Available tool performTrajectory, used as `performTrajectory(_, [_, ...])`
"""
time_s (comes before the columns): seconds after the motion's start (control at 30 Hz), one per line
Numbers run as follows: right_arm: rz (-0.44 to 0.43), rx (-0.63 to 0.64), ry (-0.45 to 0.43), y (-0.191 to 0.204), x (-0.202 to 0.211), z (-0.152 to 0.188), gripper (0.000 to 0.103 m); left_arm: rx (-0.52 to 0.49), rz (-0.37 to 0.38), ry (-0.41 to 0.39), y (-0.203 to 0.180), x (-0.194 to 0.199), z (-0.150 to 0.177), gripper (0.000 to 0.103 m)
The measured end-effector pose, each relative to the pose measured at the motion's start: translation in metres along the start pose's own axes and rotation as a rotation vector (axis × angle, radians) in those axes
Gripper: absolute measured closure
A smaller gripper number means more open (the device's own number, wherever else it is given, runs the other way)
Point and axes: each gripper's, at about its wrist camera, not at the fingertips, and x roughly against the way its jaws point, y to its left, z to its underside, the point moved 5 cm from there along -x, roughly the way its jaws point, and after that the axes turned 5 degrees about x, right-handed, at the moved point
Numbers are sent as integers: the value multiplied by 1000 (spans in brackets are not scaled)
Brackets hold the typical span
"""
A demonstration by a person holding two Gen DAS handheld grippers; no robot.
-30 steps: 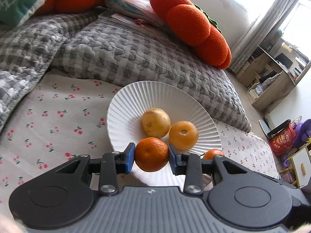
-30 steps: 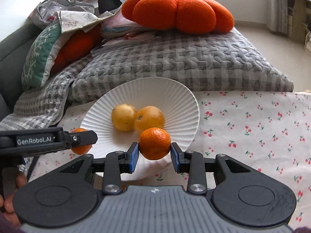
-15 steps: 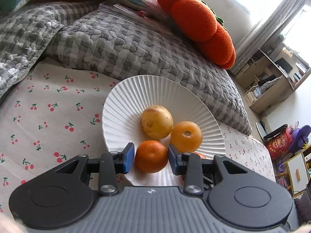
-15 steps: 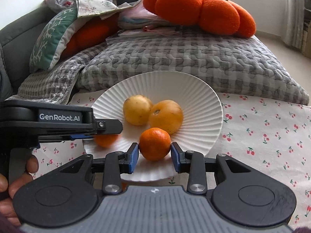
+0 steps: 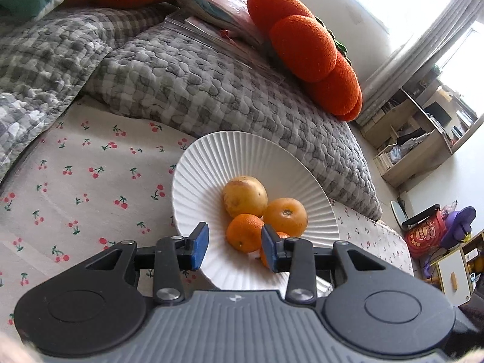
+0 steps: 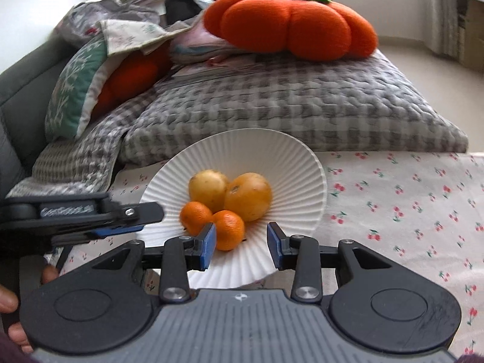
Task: Organize fruits
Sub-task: 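Open and withdraw both grippers from the plate toward the small fruits, then grasp a small brown round fruit with the left gripper while the right grasps another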
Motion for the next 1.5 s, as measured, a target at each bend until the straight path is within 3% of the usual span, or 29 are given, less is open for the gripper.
performTrajectory(0.23, [26,14,29,1,3,4,67,-80,-95,8,-3,7,7,69])
performTrajectory(0.47, [4,50,10,13,15,2,50,-115,-139,13,-2,18,14,68])
performTrajectory(0.73, [-19,108,-13,25,49,4,45,-177,-178,-10,-4,41,19,60])
performTrajectory(0.93, [-37,54,-15,24,74,13,45,-174,-165,-29,-1,66,23,57])
performTrajectory(1.13, [-54,51,13,25,90,25,45,-152,-149,10,3,81,41,56])
performTrajectory(1.3, [-69,115,65,29,101,46,46,-175,-152,39,10,88,57,56])
performTrajectory(1.5, [-66,190,144,37,96,69,55,-222,-143,82,15,91,77,56])
